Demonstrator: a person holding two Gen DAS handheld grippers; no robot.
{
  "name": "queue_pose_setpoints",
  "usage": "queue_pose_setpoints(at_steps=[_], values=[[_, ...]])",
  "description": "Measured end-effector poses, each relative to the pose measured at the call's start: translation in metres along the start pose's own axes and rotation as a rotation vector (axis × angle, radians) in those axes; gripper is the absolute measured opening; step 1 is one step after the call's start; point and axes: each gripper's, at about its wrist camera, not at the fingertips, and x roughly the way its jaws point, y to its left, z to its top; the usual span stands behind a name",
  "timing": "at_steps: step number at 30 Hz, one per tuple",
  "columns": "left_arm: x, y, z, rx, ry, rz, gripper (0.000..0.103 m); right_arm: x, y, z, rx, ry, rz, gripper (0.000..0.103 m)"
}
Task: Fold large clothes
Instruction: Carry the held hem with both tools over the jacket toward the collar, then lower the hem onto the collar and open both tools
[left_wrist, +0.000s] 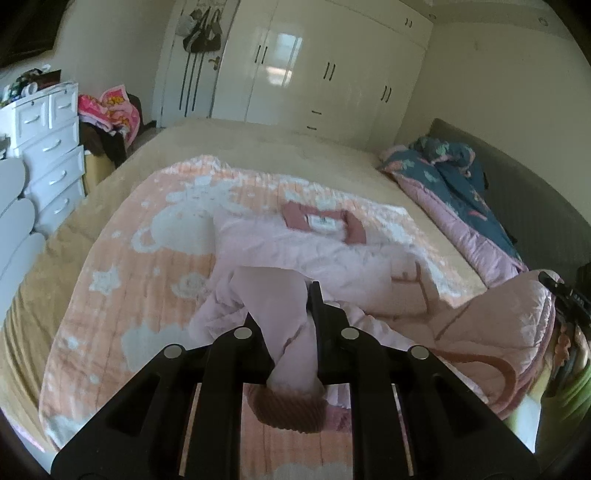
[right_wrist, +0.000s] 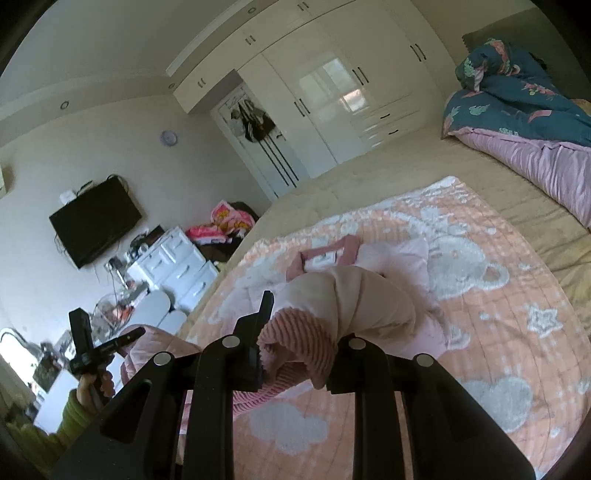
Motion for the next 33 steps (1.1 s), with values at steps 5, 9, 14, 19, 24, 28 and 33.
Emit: queue_pose_setpoints(at_steps=[5,9,14,19,24,28,33], values=[[0.013,0.004,0.027,-0.012,-0.024,0.028,0.007,0.015,-0.001,0.027,0.002,-0.015,-0.011,0.021],[0.023,0.009,0.047,-0.032,-0.043,0.045,0.007,0.028,-0.004,0.045,0.005,-0.022,-0.021,0.021],[0.044,0.015,0.072,-0.050,-0.052,0.083,0.007,0.049,-0.012,0.067,0.027,-0.024,-0.041,0.021],[0.070,0.018,0.091,-0.057,-0.041,0.112,0.007,0.075,-0.029,0.087,0.076,-0.004,-0.053,0.021],[0.098,0.024,0.106,-0.059,-0.027,0.145,0.008,0.101,-0.046,0.102,0.110,0.017,-0.072,0.021],[0.121,0.028,0.117,-0.056,-0.001,0.167,0.008,0.126,-0.058,0.114,0.128,0.041,-0.098,0.021],[0.150,0.033,0.124,-0.056,0.028,0.181,0.009,0.160,-0.082,0.123,0.187,0.082,-0.113,0.021]])
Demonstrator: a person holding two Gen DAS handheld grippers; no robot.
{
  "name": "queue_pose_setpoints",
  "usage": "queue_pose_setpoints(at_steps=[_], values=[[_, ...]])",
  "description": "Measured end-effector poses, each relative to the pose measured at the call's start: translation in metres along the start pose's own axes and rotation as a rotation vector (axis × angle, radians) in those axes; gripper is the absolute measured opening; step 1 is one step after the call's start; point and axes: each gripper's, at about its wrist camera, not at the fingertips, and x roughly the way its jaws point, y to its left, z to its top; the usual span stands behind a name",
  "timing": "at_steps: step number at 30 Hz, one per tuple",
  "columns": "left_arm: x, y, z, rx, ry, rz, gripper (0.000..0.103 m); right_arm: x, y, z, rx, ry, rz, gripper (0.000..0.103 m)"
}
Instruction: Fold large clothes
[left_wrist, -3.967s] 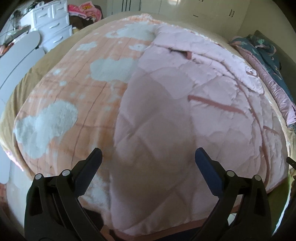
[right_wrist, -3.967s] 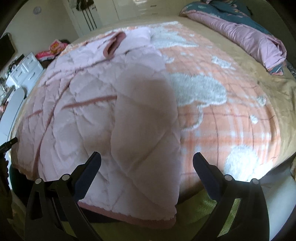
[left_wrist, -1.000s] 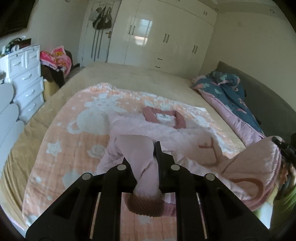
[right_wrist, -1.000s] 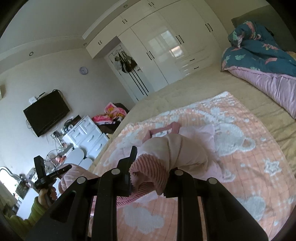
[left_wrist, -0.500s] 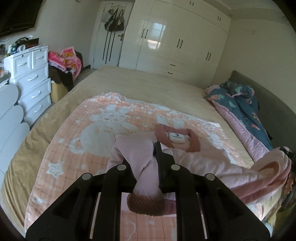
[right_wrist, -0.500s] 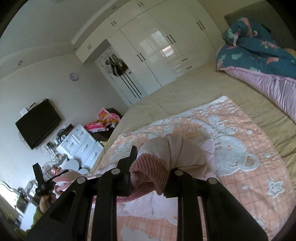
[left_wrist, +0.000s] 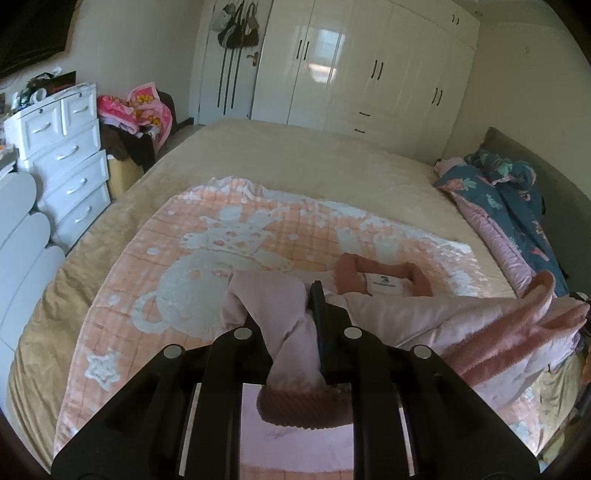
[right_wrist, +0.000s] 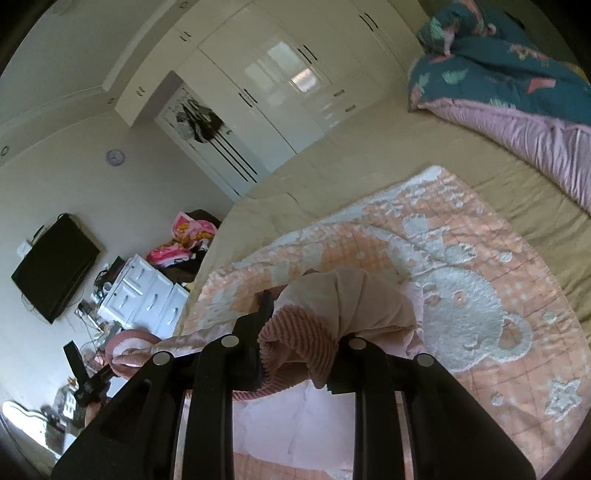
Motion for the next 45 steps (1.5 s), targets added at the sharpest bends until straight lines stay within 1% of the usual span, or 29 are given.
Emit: queue_pose_setpoints(at_steps=[6,8,10,11,12,13,15,16,17,18,20,22,24,25,26,27,28,30,32,34,36,37,39,41,43,45], values=[[0.041,0.007,0.004,-0.019,0.050,0.007,0.010,0.043,-0.017,0.013,0.042,0.050,-0.020,0.022],[0.054,0.012,0.003,-0.041,0.069,0.006,0.010,0.054,-0.025,0.015,0.080,0.061,-0.002,0.026],[0.065,0.015,0.001,-0.058,0.080,0.008,0.010,0.064,-0.038,0.015,0.149,0.059,0.044,0.030],[0.070,0.015,0.000,-0.061,0.085,0.011,0.010,0.068,-0.043,0.015,0.172,0.061,0.065,0.034],[0.074,0.015,-0.001,-0.063,0.089,0.012,0.010,0.071,-0.048,0.014,0.193,0.061,0.086,0.041],[0.078,0.015,-0.002,-0.068,0.093,0.009,0.011,0.073,-0.054,0.012,0.221,0.053,0.112,0.046],[0.085,0.016,-0.002,-0.079,0.103,0.002,0.011,0.074,-0.061,0.011,0.257,0.032,0.161,0.060],[0.088,0.017,-0.002,-0.084,0.108,0.001,0.011,0.073,-0.062,0.010,0.258,0.018,0.172,0.064],[0.092,0.018,-0.002,-0.090,0.114,-0.002,0.012,0.070,-0.063,0.010,0.255,0.000,0.171,0.075],[0.094,0.018,-0.001,-0.096,0.117,-0.006,0.013,0.068,-0.065,0.008,0.249,-0.018,0.170,0.077],[0.098,0.019,-0.001,-0.117,0.126,-0.027,0.015,0.069,-0.068,0.005,0.240,-0.006,0.171,0.078],[0.101,0.018,-0.001,-0.127,0.135,-0.044,0.021,0.072,-0.069,0.000,0.214,0.020,0.132,0.078],[0.101,0.018,0.000,-0.156,0.138,-0.085,0.037,0.076,-0.068,-0.008,0.167,0.047,0.075,0.078],[0.099,0.018,0.001,-0.169,0.135,-0.106,0.042,0.078,-0.068,-0.012,0.143,0.055,0.042,0.078],[0.095,0.018,0.002,-0.185,0.122,-0.141,0.063,0.080,-0.068,-0.017,0.106,0.070,-0.004,0.078],[0.092,0.018,0.004,-0.195,0.108,-0.172,0.082,0.083,-0.066,-0.020,0.068,0.085,-0.044,0.078],[0.084,0.018,0.007,-0.192,0.075,-0.175,0.087,0.085,-0.065,-0.024,0.034,0.098,-0.082,0.078],[0.068,0.019,0.011,-0.154,0.022,-0.127,0.088,0.090,-0.062,-0.033,-0.058,0.123,-0.173,0.078],[0.061,0.025,0.011,-0.148,-0.002,-0.115,0.089,0.095,-0.062,-0.042,-0.121,0.143,-0.213,0.078],[0.059,0.035,0.005,-0.140,0.001,-0.066,0.091,0.100,-0.060,-0.050,-0.190,0.161,-0.250,0.078],[0.069,0.047,-0.010,-0.127,0.039,-0.005,0.091,0.104,-0.058,-0.058,-0.246,0.171,-0.280,0.078],[0.074,0.053,-0.018,-0.127,0.065,-0.002,0.091,0.105,-0.058,-0.060,-0.260,0.175,-0.288,0.078],[0.087,0.068,-0.040,-0.140,0.118,-0.024,0.091,0.106,-0.060,-0.063,-0.276,0.172,-0.301,0.078],[0.100,0.077,-0.062,-0.144,0.171,-0.024,0.091,0.109,-0.065,-0.060,-0.268,0.171,-0.307,0.078],[0.107,0.080,-0.075,-0.150,0.200,-0.026,0.091,0.113,-0.070,-0.057,-0.254,0.170,-0.324,0.078],[0.109,0.081,-0.083,-0.168,0.199,-0.062,0.091,0.120,-0.072,-0.056,-0.250,0.191,-0.321,0.078]])
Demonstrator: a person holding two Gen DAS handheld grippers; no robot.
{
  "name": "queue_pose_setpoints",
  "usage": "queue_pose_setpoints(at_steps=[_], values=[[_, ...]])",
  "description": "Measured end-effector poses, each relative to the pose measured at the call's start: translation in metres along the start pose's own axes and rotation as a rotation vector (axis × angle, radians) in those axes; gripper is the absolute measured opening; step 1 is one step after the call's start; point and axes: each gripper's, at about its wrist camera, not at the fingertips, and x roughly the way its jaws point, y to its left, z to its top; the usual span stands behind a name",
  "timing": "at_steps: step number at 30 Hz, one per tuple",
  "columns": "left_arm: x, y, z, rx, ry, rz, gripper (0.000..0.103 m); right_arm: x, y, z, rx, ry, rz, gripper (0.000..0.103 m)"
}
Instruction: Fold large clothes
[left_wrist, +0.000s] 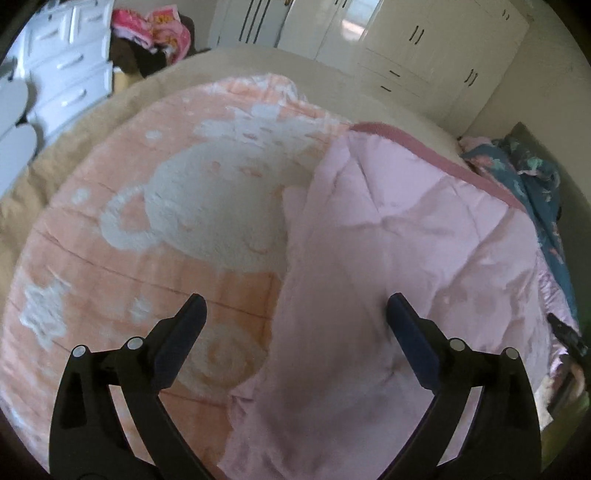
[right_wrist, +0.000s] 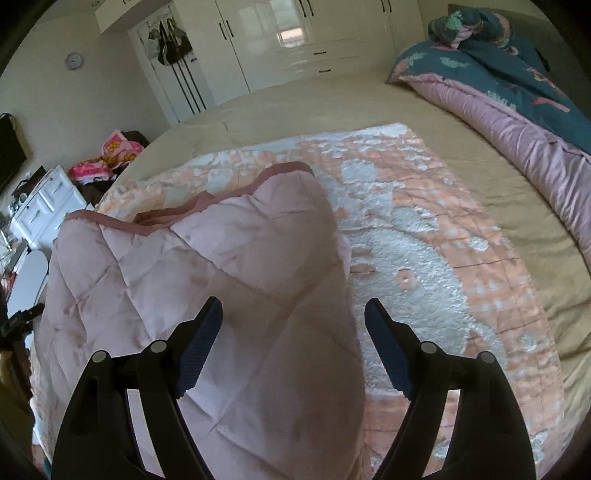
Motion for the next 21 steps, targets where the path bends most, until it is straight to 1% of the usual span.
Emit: queue_pose_setpoints(at_steps=[1,2,3,4,5,6,9,11,13,15,17,21], values=[[0.000,-0.002,-0.002,0.001,-0.006,-0.012,0.091,0.006,0.001,-0.001,-0.005,0.023,0.004,0.073],[0.001,-0.008,-0.004,0.017,-0.018,-0.022,0.080,0.010,0.002,-0.002,-0.012,0.028,-0.002,0.060],[0.001,-0.012,-0.006,0.034,-0.023,-0.024,0.052,0.011,0.003,-0.002,-0.016,0.021,-0.011,0.044],[0.001,-0.020,-0.008,0.070,-0.032,-0.020,0.038,0.010,0.004,-0.002,-0.016,0.009,-0.006,0.034],[0.001,-0.030,-0.009,0.115,-0.042,0.012,0.021,0.008,0.004,-0.001,0.000,-0.008,0.018,0.019],[0.002,-0.036,-0.009,0.142,-0.042,0.022,0.011,0.004,0.004,0.000,0.022,-0.034,0.039,0.015],[0.005,-0.047,0.009,0.150,-0.045,0.062,0.008,-0.010,0.008,0.014,0.070,-0.120,0.047,0.013],[0.006,-0.055,0.028,0.156,-0.062,0.098,0.008,-0.010,0.005,0.031,0.116,-0.138,0.015,0.013],[0.010,-0.060,0.041,0.152,-0.063,0.109,0.008,-0.002,-0.001,0.042,0.144,-0.126,-0.008,0.013],[0.019,-0.064,0.049,0.156,-0.056,0.141,0.009,0.011,-0.001,0.049,0.144,-0.102,-0.044,0.013],[0.031,-0.065,0.049,0.166,-0.037,0.178,0.009,0.022,-0.001,0.048,0.143,-0.082,-0.067,0.013],[0.047,-0.054,0.039,0.137,-0.017,0.187,0.010,0.042,-0.011,0.039,0.187,-0.045,-0.076,0.013]])
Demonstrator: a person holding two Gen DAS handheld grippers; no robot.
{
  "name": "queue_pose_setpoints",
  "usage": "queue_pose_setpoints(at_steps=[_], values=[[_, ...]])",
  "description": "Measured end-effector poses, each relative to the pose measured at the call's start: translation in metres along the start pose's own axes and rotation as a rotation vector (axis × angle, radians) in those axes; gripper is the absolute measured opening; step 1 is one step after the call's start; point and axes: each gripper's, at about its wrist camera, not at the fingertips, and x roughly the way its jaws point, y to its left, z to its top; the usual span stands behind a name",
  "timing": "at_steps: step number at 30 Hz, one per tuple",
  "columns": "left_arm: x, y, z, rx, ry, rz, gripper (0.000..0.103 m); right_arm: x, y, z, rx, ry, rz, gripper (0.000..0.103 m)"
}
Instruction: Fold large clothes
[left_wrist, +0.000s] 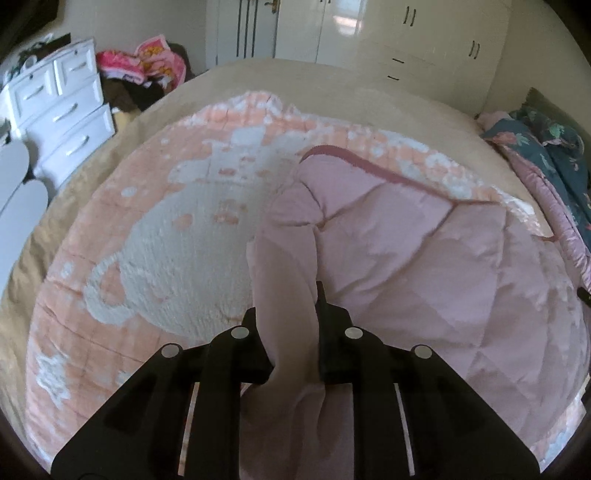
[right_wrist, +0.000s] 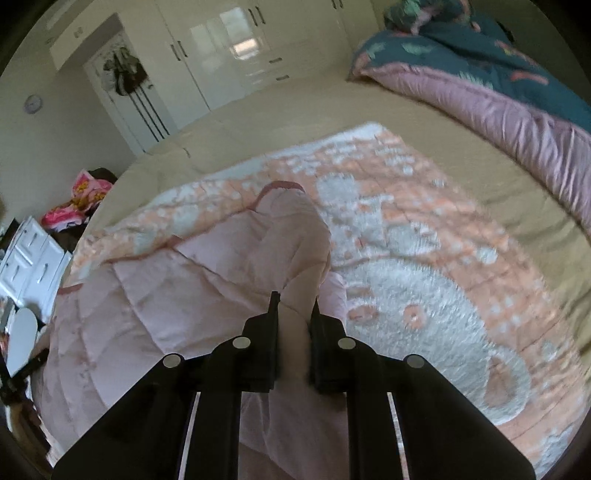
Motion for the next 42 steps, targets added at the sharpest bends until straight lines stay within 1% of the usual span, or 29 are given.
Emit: queue_pose_setpoints(at_steps=[4,5,7,9,10,11,12,13,14,15,16,18,19,21,23,26,34,39,42], values=[[-0.003,0.000,-0.006,0.006,-0.006,0.004,0.013,0.009,-0.008,-0.011,0.020,0.019,-0.001,0.014],[-0.005,-0.001,-0.006,0.011,-0.012,0.021,0.017,0.007,-0.009,-0.012,0.035,0.018,0.005,0.015],[-0.007,0.000,-0.005,-0.004,-0.008,0.029,0.021,0.002,-0.011,-0.014,0.072,0.020,0.017,0.017],[-0.010,0.003,-0.005,-0.028,-0.005,0.029,0.027,-0.006,-0.010,-0.015,0.076,0.008,0.015,0.026],[-0.013,0.004,-0.005,-0.032,-0.009,0.032,0.027,-0.012,-0.011,-0.016,0.074,-0.004,0.017,0.030],[-0.016,0.006,-0.006,-0.036,-0.014,0.040,0.031,-0.018,-0.011,-0.017,0.077,-0.009,0.027,0.041],[-0.018,0.007,-0.006,-0.041,-0.014,0.047,0.036,-0.025,-0.012,-0.019,0.087,-0.013,0.040,0.057],[-0.021,0.008,-0.007,-0.049,-0.015,0.049,0.039,-0.029,-0.013,-0.021,0.094,-0.016,0.046,0.065],[-0.025,0.011,-0.008,-0.065,-0.014,0.048,0.043,-0.037,-0.013,-0.022,0.103,-0.027,0.053,0.075],[-0.029,0.013,-0.009,-0.077,-0.011,0.047,0.048,-0.046,-0.013,-0.026,0.106,-0.046,0.062,0.079],[-0.031,0.014,-0.010,-0.083,-0.011,0.049,0.051,-0.052,-0.011,-0.028,0.102,-0.054,0.072,0.081],[-0.040,0.016,-0.012,-0.094,-0.015,0.051,0.065,-0.069,-0.007,-0.033,0.088,-0.080,0.082,0.091],[-0.046,0.016,-0.014,-0.100,-0.020,0.048,0.068,-0.076,-0.005,-0.036,0.079,-0.094,0.082,0.092],[-0.056,0.017,-0.017,-0.108,-0.029,0.045,0.083,-0.092,0.001,-0.042,0.056,-0.126,0.073,0.098],[-0.067,0.016,-0.022,-0.110,-0.035,0.044,0.091,-0.102,0.004,-0.048,0.038,-0.141,0.052,0.099],[-0.081,0.012,-0.031,-0.106,-0.045,0.033,0.094,-0.114,0.008,-0.059,0.005,-0.145,0.032,0.099],[-0.096,0.007,-0.064,-0.099,-0.025,0.046,0.094,-0.129,0.011,-0.097,-0.014,-0.124,0.019,0.099],[-0.097,0.010,-0.087,-0.138,0.009,0.007,0.094,-0.128,0.004,-0.119,0.017,-0.099,0.002,0.099],[-0.095,0.013,-0.104,-0.181,0.033,-0.023,0.094,-0.125,-0.005,-0.132,0.069,-0.080,0.001,0.099]])
